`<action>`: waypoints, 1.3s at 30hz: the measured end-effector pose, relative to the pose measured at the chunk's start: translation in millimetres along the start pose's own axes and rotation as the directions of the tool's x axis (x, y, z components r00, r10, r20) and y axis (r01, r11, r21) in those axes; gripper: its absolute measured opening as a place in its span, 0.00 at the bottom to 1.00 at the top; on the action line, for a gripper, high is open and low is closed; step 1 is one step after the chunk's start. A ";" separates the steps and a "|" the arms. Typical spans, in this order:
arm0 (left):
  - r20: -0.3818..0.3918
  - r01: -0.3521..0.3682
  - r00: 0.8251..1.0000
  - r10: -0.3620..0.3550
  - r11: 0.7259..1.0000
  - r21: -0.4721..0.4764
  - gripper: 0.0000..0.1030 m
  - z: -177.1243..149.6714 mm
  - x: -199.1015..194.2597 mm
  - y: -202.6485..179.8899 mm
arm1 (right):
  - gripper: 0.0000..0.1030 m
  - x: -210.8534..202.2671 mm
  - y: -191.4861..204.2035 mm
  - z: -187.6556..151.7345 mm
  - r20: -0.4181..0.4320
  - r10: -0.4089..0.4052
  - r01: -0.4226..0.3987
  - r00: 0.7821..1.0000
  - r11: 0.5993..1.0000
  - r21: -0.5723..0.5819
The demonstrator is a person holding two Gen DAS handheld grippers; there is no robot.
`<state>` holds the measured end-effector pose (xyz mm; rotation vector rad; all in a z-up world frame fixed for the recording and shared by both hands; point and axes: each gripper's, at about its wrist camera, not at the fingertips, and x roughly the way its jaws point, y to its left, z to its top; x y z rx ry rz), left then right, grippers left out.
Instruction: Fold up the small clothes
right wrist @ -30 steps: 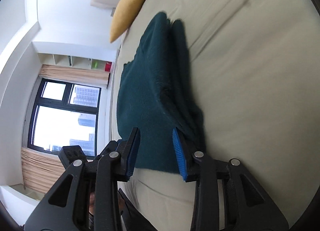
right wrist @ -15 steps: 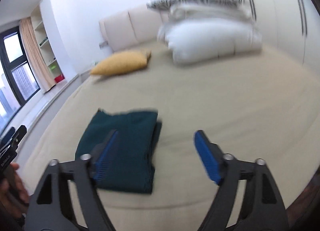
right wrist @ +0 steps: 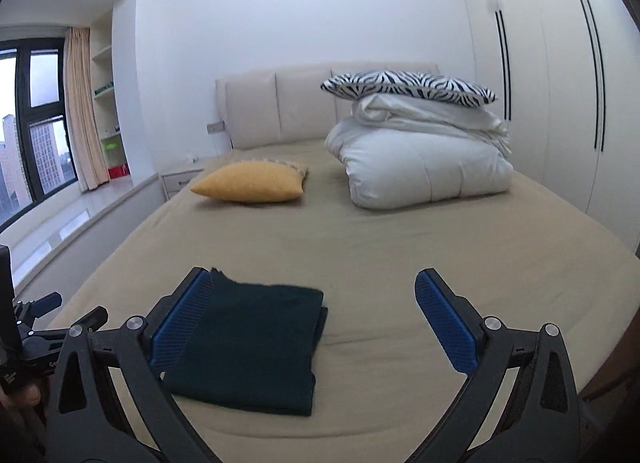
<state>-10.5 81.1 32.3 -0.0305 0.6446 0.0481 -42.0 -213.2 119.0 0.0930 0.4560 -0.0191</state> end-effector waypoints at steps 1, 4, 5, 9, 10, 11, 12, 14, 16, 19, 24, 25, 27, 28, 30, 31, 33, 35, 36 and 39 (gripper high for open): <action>-0.021 0.003 1.000 -0.003 1.000 -0.009 1.00 -4.9 5.4 1.1 | 1.00 10.2 -3.8 -8.2 -0.044 -0.003 0.004 0.999 1.000 0.016; -0.055 -0.020 0.998 0.020 1.000 -0.016 1.00 -17.1 16.3 4.7 | 1.00 37.3 -13.4 -35.9 -0.145 -0.004 0.014 0.989 0.997 0.069; -0.061 -0.023 0.998 0.022 1.000 -0.018 1.00 -20.8 20.2 4.7 | 1.00 40.9 -17.1 -49.4 -0.163 0.000 0.014 0.987 0.997 0.082; -0.100 -0.042 0.994 0.040 0.999 -0.015 1.00 -32.9 35.8 3.9 | 1.00 72.2 -10.5 -83.4 -0.219 -0.025 0.040 0.975 0.997 0.064; -0.112 -0.042 0.993 0.040 0.999 -0.013 1.00 -37.7 40.0 3.1 | 1.00 79.6 -8.1 -91.0 -0.233 -0.027 0.041 0.972 0.998 0.054; -0.121 -0.043 0.992 0.042 0.999 -0.009 1.00 -40.8 43.2 2.8 | 1.00 86.0 -5.3 -98.2 -0.244 -0.028 0.040 0.969 0.998 0.044; -0.130 -0.047 0.990 0.046 0.999 -0.006 1.00 -43.5 46.3 2.2 | 1.00 88.5 -3.1 -103.7 -0.250 -0.030 0.039 0.968 0.999 0.034; -0.142 -0.053 0.988 0.052 0.999 0.000 1.00 -49.4 49.9 1.6 | 1.00 90.0 0.9 -112.7 -0.271 -0.042 0.044 0.962 0.999 0.002; -0.149 -0.052 0.987 0.052 0.999 0.003 1.00 -52.9 51.3 1.1 | 1.00 91.9 4.1 -120.0 -0.289 -0.056 0.052 0.956 0.998 -0.019; -0.155 -0.051 0.987 0.052 0.999 0.006 1.00 -55.5 52.5 1.9 | 1.00 103.8 4.9 -133.8 -0.322 -0.054 0.049 0.945 0.999 -0.024; -0.164 -0.048 0.985 0.049 0.999 0.007 1.00 -59.4 54.3 5.0 | 1.00 108.6 8.6 -144.2 -0.348 -0.061 0.049 0.936 0.998 -0.046; -0.164 -0.048 0.985 0.048 0.999 0.006 1.00 -59.9 54.0 5.1 | 1.00 109.0 10.0 -145.7 -0.351 -0.060 0.046 0.935 0.998 -0.049; -0.167 -0.046 0.985 0.046 0.999 0.008 1.00 -60.0 55.0 5.7 | 1.00 109.2 11.5 -147.5 -0.356 -0.059 0.047 0.932 0.998 -0.044; -0.168 -0.046 0.985 0.047 0.999 0.010 1.00 -59.7 56.0 6.0 | 1.00 108.3 11.5 -147.3 -0.358 -0.057 0.044 0.932 0.998 -0.045; -0.170 -0.046 0.984 0.047 0.999 0.012 1.00 -59.0 57.7 6.0 | 1.00 107.1 12.8 -146.8 -0.361 -0.055 0.041 0.931 0.998 -0.046; -0.171 -0.045 0.984 0.047 0.999 0.012 1.00 -59.6 57.5 5.9 | 1.00 106.8 13.0 -147.0 -0.363 -0.053 0.038 0.930 0.998 -0.047; -0.172 -0.046 0.984 0.047 0.999 0.011 1.00 -60.1 57.8 6.5 | 1.00 107.0 12.8 -147.4 -0.368 -0.049 0.033 0.929 0.998 -0.049; -0.173 -0.045 0.984 0.047 0.999 0.011 1.00 -60.0 58.1 6.7 | 1.00 107.0 13.1 -146.5 -0.372 -0.044 0.027 0.927 0.998 -0.050; -0.174 -0.047 0.984 0.048 0.999 0.009 1.00 -60.2 58.0 6.3 | 1.00 107.2 13.4 -146.4 -0.373 -0.043 0.026 0.927 0.998 -0.050; -0.174 -0.047 0.984 0.048 0.999 0.010 1.00 -59.9 58.3 6.9 | 1.00 109.9 14.4 -148.0 -0.381 -0.039 0.021 0.924 0.998 -0.051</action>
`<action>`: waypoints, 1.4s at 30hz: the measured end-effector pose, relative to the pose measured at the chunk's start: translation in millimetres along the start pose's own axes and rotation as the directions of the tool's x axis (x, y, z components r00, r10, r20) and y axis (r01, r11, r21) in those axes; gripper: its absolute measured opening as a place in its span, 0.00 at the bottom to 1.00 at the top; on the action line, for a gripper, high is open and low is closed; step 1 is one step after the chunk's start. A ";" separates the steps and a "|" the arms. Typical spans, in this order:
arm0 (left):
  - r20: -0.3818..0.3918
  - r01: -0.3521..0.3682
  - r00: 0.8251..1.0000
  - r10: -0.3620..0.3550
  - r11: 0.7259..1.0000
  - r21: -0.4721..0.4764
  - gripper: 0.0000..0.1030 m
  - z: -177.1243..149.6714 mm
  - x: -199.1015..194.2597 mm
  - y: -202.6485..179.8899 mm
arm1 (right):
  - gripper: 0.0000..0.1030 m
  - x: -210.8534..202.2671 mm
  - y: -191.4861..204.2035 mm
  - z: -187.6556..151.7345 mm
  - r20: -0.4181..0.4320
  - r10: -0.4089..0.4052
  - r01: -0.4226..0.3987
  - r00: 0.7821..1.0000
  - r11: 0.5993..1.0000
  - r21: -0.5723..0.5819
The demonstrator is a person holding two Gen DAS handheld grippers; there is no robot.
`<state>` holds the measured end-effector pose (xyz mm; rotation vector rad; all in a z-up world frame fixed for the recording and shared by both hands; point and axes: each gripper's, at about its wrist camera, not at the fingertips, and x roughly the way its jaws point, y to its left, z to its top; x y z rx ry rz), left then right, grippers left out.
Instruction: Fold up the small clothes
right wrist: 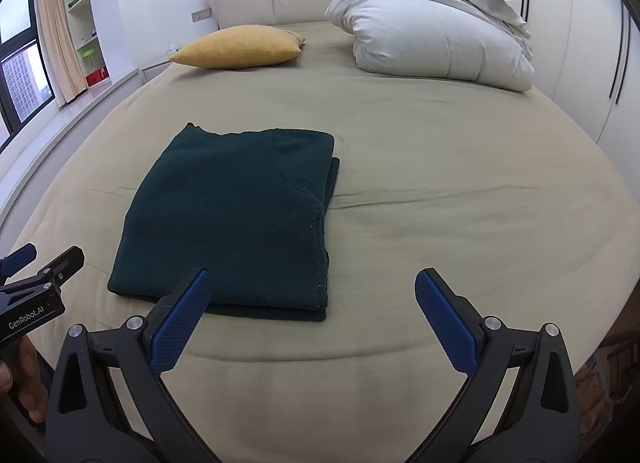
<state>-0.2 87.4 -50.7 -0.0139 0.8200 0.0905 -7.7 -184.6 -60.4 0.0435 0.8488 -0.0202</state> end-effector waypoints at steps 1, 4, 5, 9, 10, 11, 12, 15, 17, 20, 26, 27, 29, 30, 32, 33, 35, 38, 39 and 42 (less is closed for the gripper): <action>-0.001 0.000 1.000 0.000 1.000 0.000 1.00 -0.3 0.0 0.0 | 1.00 1.5 0.5 -0.4 -0.003 0.001 -0.001 1.000 1.000 0.000; 0.000 0.000 1.000 0.000 1.000 0.000 1.00 -0.1 0.0 0.0 | 1.00 4.8 1.5 -1.7 -0.011 0.005 -0.005 1.000 1.000 0.000; -0.001 0.000 1.000 0.000 1.000 -0.001 1.00 -0.6 -0.2 0.2 | 1.00 5.4 1.4 -1.9 -0.013 0.006 -0.006 1.000 1.000 -0.001; 0.001 0.000 1.000 0.000 1.000 0.000 1.00 -1.5 0.0 0.6 | 1.00 7.0 2.7 -2.3 -0.015 0.007 -0.007 1.000 1.000 0.000; 0.001 0.000 1.000 0.000 1.000 0.000 1.00 -1.5 0.0 0.6 | 1.00 7.0 2.3 -2.1 -0.015 0.008 -0.008 1.000 1.000 0.000; 0.001 -0.001 1.000 0.001 1.000 0.001 1.00 -1.9 0.1 0.9 | 1.00 7.1 2.2 -2.2 -0.016 0.008 -0.008 1.000 1.000 0.000; 0.000 0.001 1.000 -0.001 1.000 0.000 1.00 -1.4 0.0 0.7 | 1.00 7.3 2.2 -2.2 -0.016 0.007 -0.007 1.000 1.000 -0.001; 0.000 0.001 1.000 -0.001 1.000 0.000 1.00 -1.2 0.0 0.9 | 1.00 8.5 2.8 -2.1 -0.019 0.005 -0.005 1.000 1.000 0.001; 0.001 -0.001 1.000 0.001 1.000 0.000 1.00 -1.3 0.0 1.1 | 1.00 8.9 3.3 -1.9 -0.020 0.005 -0.005 1.000 1.000 0.003; 0.001 -0.001 1.000 0.001 1.000 0.001 1.00 -2.2 0.0 1.3 | 1.00 9.3 4.5 -1.7 -0.018 0.002 -0.002 1.000 1.000 0.004; 0.002 -0.001 1.000 0.001 1.000 0.001 1.00 -3.2 -0.5 1.2 | 1.00 10.3 5.6 -2.1 -0.020 0.003 -0.003 1.000 1.000 0.007; 0.001 0.000 1.000 0.000 1.000 0.000 1.00 -3.0 -0.4 1.1 | 1.00 10.4 6.1 -2.5 -0.020 0.002 -0.002 1.000 1.000 0.008; 0.000 -0.001 1.000 0.001 1.000 -0.001 1.00 -3.6 -0.6 1.3 | 1.00 10.5 7.0 -2.9 -0.020 0.002 -0.002 1.000 1.000 0.011; 0.001 -0.001 1.000 0.001 1.000 -0.001 1.00 -3.2 -0.6 0.8 | 1.00 10.6 7.3 -3.0 -0.020 0.002 -0.002 1.000 1.000 0.011; 0.001 -0.001 1.000 0.001 1.000 0.000 1.00 -3.3 -0.6 1.0 | 1.00 10.8 8.3 -3.3 -0.020 0.001 -0.001 1.000 1.000 0.013; 0.001 -0.001 1.000 0.001 1.000 0.000 1.00 -3.1 -0.6 0.9 | 1.00 10.8 8.3 -3.3 -0.020 0.002 -0.001 1.000 1.000 0.013; 0.001 -0.001 1.000 0.001 1.000 0.000 1.00 -3.3 -0.6 1.1 | 1.00 10.9 8.5 -3.2 -0.021 0.002 -0.002 1.000 1.000 0.013; 0.001 -0.001 1.000 0.001 1.000 0.000 1.00 -3.3 -0.6 1.1 | 1.00 10.7 9.1 -3.8 -0.020 0.001 -0.001 1.000 1.000 0.014; 0.001 -0.001 1.000 0.001 1.000 0.000 1.00 -3.1 -0.6 1.0 | 1.00 10.7 9.1 -3.8 -0.020 0.001 -0.001 1.000 1.000 0.014; 0.001 -0.001 1.000 0.001 1.000 0.001 1.00 -3.1 -0.5 1.1 | 1.00 10.8 9.2 -3.8 -0.021 0.002 -0.002 1.000 1.000 0.015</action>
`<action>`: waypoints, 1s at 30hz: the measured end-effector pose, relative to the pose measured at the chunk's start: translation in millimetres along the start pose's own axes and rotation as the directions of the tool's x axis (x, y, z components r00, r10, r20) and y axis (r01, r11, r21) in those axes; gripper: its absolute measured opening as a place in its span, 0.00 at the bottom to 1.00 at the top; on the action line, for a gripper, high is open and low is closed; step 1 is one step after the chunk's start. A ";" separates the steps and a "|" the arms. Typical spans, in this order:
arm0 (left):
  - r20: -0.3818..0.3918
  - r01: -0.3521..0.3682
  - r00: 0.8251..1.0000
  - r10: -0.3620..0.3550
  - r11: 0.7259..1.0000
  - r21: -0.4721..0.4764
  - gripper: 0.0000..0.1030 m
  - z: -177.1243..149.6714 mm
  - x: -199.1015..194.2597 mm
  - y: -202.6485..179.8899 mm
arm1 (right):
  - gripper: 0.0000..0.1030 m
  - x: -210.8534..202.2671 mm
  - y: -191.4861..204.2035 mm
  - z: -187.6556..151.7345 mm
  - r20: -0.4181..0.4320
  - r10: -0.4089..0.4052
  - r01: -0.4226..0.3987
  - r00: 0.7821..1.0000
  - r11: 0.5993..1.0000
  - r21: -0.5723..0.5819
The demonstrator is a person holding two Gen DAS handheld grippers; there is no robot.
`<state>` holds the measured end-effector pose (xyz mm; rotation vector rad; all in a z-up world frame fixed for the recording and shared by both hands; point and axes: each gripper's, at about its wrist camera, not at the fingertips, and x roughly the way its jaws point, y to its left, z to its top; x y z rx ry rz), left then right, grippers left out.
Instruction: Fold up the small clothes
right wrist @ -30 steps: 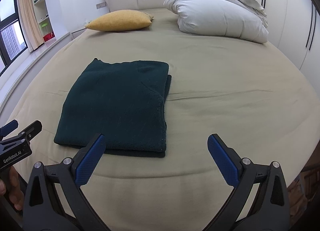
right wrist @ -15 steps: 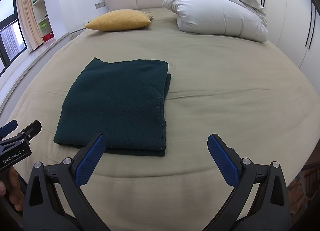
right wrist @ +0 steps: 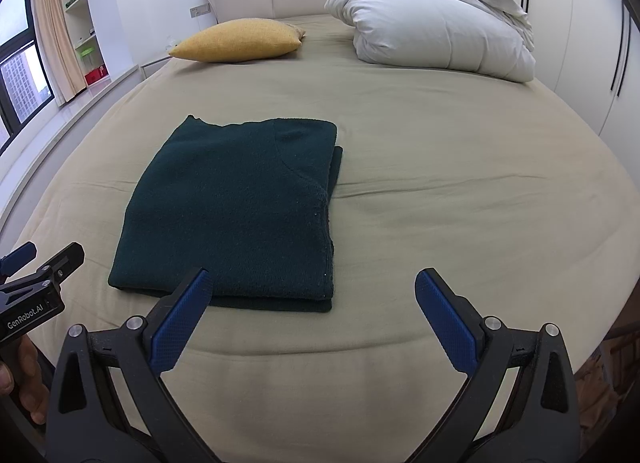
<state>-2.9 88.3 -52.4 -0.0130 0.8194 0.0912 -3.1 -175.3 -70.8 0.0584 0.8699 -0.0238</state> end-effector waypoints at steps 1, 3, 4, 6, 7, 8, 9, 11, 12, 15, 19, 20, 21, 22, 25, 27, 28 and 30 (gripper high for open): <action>0.000 0.000 1.000 0.000 1.000 0.000 1.00 -0.1 -0.1 -0.1 | 1.00 0.0 0.5 -0.3 0.000 0.000 0.000 1.000 1.000 0.000; 0.000 0.000 1.000 0.000 1.000 0.000 1.00 0.0 -0.1 0.0 | 1.00 -0.1 0.5 -0.3 0.000 0.000 0.000 1.000 1.000 0.001; 0.000 0.000 1.000 0.000 1.000 0.000 1.00 0.0 -0.1 0.0 | 1.00 -0.1 0.5 -0.3 0.000 0.000 0.000 1.000 1.000 0.001; 0.000 0.000 1.000 0.000 1.000 0.000 1.00 0.0 -0.1 -0.1 | 1.00 -0.1 0.7 -0.3 0.000 0.000 0.000 1.000 1.000 0.001; 0.000 0.000 1.000 0.000 1.000 0.000 1.00 0.0 -0.1 -0.1 | 1.00 -0.2 0.8 -0.3 0.000 -0.001 0.001 1.000 1.000 0.002; 0.000 0.000 1.000 0.000 1.000 0.000 1.00 0.0 -0.3 -0.1 | 1.00 -0.2 0.7 -0.3 0.001 0.000 0.000 1.000 1.000 0.001; 0.001 0.000 1.000 0.000 1.000 0.000 1.00 0.0 -0.3 -0.2 | 1.00 -0.1 1.1 -0.4 0.000 0.000 0.000 1.000 1.000 0.002; 0.000 0.001 1.000 -0.001 1.000 0.002 1.00 -0.2 -0.2 0.1 | 1.00 -0.1 0.7 -0.3 0.000 0.000 0.000 1.000 1.000 0.001; 0.000 0.001 1.000 -0.001 1.000 0.001 1.00 0.0 -0.4 -0.3 | 1.00 -0.1 0.7 -0.3 0.000 0.000 0.000 1.000 1.000 0.002; 0.000 0.000 1.000 0.000 1.000 0.001 1.00 -0.1 -0.6 -0.6 | 1.00 -0.2 1.4 -0.6 0.000 0.001 -0.001 1.000 1.000 0.002; -0.001 0.001 1.000 -0.001 1.000 0.001 1.00 -0.7 0.1 -1.0 | 1.00 -0.2 1.8 -0.6 -0.001 0.000 0.000 1.000 1.000 0.003; -0.001 0.002 1.000 -0.002 1.000 0.001 1.00 -0.8 0.1 -0.9 | 1.00 -0.2 1.9 -0.6 0.000 0.000 0.000 1.000 1.000 0.003; -0.001 0.001 1.000 -0.001 1.000 0.001 1.00 -0.6 0.0 -1.0 | 1.00 -0.2 1.9 -0.6 0.000 0.000 0.000 1.000 1.000 0.003; -0.001 0.001 1.000 -0.001 1.000 0.002 1.00 -0.7 0.0 -1.0 | 1.00 -0.2 2.0 -0.6 -0.001 0.000 0.000 1.000 1.000 0.003; -0.001 0.001 1.000 -0.001 1.000 0.001 1.00 -0.5 0.0 -1.0 | 1.00 -0.2 2.3 -0.6 -0.001 0.001 -0.001 1.000 1.000 0.004; -0.001 0.001 1.000 -0.001 1.000 0.002 1.00 -0.5 0.0 -1.0 | 1.00 -0.2 2.1 -0.6 -0.001 0.000 0.000 1.000 1.000 0.004; -0.001 0.002 1.000 -0.002 1.000 0.001 1.00 -0.5 0.0 -1.0 | 1.00 -0.2 2.2 -0.6 -0.001 0.000 0.000 1.000 1.000 0.004; -0.002 0.002 1.000 -0.002 1.000 0.002 1.00 -0.4 0.1 -0.9 | 1.00 -0.2 2.3 -0.5 -0.001 0.000 0.000 1.000 1.000 0.005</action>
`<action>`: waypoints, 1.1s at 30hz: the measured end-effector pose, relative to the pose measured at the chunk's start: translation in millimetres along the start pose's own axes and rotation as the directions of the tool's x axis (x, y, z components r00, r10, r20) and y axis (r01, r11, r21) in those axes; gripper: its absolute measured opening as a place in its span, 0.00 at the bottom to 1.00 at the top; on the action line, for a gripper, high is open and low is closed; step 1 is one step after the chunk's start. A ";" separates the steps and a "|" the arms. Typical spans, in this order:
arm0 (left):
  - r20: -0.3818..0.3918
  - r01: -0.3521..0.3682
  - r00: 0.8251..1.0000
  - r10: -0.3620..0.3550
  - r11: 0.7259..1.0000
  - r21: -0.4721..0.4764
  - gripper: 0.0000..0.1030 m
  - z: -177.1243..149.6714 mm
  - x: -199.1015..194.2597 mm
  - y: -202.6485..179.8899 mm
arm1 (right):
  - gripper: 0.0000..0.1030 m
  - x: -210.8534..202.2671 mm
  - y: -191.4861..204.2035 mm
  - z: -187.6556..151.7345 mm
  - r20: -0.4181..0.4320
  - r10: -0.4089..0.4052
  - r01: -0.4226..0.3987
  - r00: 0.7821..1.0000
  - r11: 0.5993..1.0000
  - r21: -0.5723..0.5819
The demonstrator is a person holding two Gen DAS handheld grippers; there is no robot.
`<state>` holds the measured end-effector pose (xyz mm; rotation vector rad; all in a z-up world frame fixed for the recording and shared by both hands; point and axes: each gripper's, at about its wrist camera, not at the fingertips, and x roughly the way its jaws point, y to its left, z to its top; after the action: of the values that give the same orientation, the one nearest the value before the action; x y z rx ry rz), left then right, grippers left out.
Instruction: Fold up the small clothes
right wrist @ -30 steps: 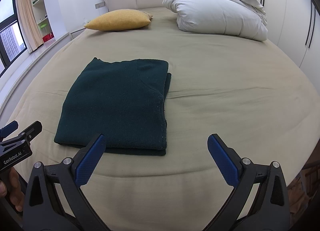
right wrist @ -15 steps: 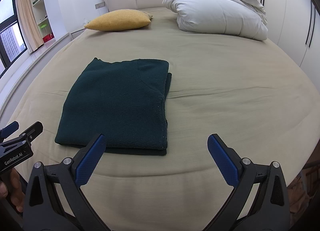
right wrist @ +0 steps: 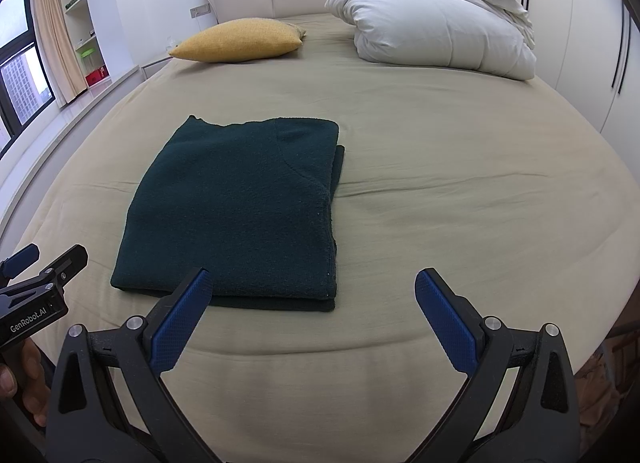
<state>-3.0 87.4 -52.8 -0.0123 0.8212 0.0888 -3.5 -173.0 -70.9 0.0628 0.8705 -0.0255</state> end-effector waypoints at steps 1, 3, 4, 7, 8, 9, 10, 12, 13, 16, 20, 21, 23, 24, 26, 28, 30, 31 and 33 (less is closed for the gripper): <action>0.000 0.001 1.000 -0.001 1.000 0.000 1.00 -0.4 0.0 0.0 | 1.00 -0.1 0.1 0.0 0.000 0.000 0.000 1.000 1.000 0.000; 0.001 -0.001 1.000 0.001 1.000 0.000 1.00 -0.1 0.0 -0.1 | 1.00 0.0 1.3 -0.4 -0.001 0.001 -0.001 1.000 1.000 0.000; 0.000 0.000 1.000 0.000 1.000 0.000 1.00 0.0 0.0 0.1 | 1.00 0.0 1.5 -0.5 -0.001 0.001 -0.001 1.000 1.000 0.000; 0.000 0.000 1.000 0.000 1.000 0.000 1.00 0.1 -0.1 0.2 | 1.00 -0.1 1.8 -0.4 -0.001 0.001 -0.001 1.000 1.000 0.001; 0.000 0.000 1.000 0.000 1.000 0.000 1.00 0.0 0.0 0.3 | 1.00 -0.2 2.3 -0.7 0.000 0.001 -0.001 1.000 1.000 0.001; 0.000 0.000 1.000 0.000 1.000 0.001 1.00 0.2 0.0 0.3 | 1.00 -0.2 2.2 -0.7 0.000 0.001 -0.001 1.000 1.000 0.001; 0.000 0.000 1.000 0.000 1.000 0.001 1.00 0.2 0.0 0.4 | 1.00 -0.1 3.5 -1.3 0.000 0.001 -0.001 1.000 1.000 0.001; -0.001 0.001 1.000 -0.001 1.000 0.001 1.00 0.1 0.0 0.3 | 1.00 0.0 4.3 -1.6 -0.001 0.001 -0.001 1.000 1.000 0.002; -0.001 0.000 1.000 0.000 1.000 0.001 1.00 0.1 -0.2 0.1 | 1.00 0.1 5.6 -2.1 -0.001 0.001 -0.001 1.000 1.000 0.002; 0.000 0.001 1.000 -0.001 1.000 0.001 1.00 -0.3 -0.4 0.0 | 1.00 0.2 7.8 -2.6 -0.002 0.002 -0.002 1.000 1.000 0.002; 0.000 0.001 1.000 -0.001 1.000 -0.001 1.00 -0.1 -0.5 -0.1 | 1.00 0.3 7.6 -2.5 -0.002 0.003 -0.003 1.000 1.000 0.002; 0.000 0.000 1.000 0.000 1.000 0.000 1.00 0.1 -0.6 -0.2 | 1.00 0.3 7.7 -2.5 -0.002 0.003 -0.003 1.000 1.000 0.002; -0.001 0.000 1.000 0.000 1.000 0.000 1.00 -0.3 -0.3 -0.1 | 1.00 0.2 7.8 -2.7 -0.003 0.004 -0.004 1.000 1.000 0.004; -0.001 0.000 1.000 0.000 1.000 0.000 1.00 0.3 -0.6 0.0 | 1.00 0.2 8.5 -2.8 -0.004 0.004 -0.004 1.000 1.000 0.005; -0.001 0.000 1.000 0.000 1.000 0.001 1.00 0.2 -0.5 0.0 | 1.00 0.1 9.1 -2.8 -0.004 0.005 -0.005 1.000 1.000 0.005; -0.001 0.001 1.000 -0.001 1.000 0.001 1.00 -0.6 -0.4 -0.2 | 1.00 0.1 9.4 -2.9 -0.004 0.004 -0.004 1.000 1.000 0.006; -0.002 -0.001 1.000 0.001 1.000 0.002 1.00 -1.0 -0.2 -0.7 | 1.00 -0.1 10.8 -3.2 -0.004 0.005 -0.005 1.000 1.000 0.007; -0.003 0.000 1.000 0.000 1.000 0.002 1.00 -1.6 -0.3 -0.8 | 1.00 0.1 9.4 -2.9 -0.004 0.005 -0.005 1.000 1.000 0.006; -0.003 0.000 1.000 0.000 1.000 0.001 1.00 -1.5 -0.2 -0.9 | 1.00 0.3 9.4 -2.7 -0.005 0.006 -0.006 1.000 1.000 0.006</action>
<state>-4.2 86.5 -53.7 -0.0117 0.8245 0.0882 -5.0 -163.5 -72.4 0.0710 0.8751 -0.0228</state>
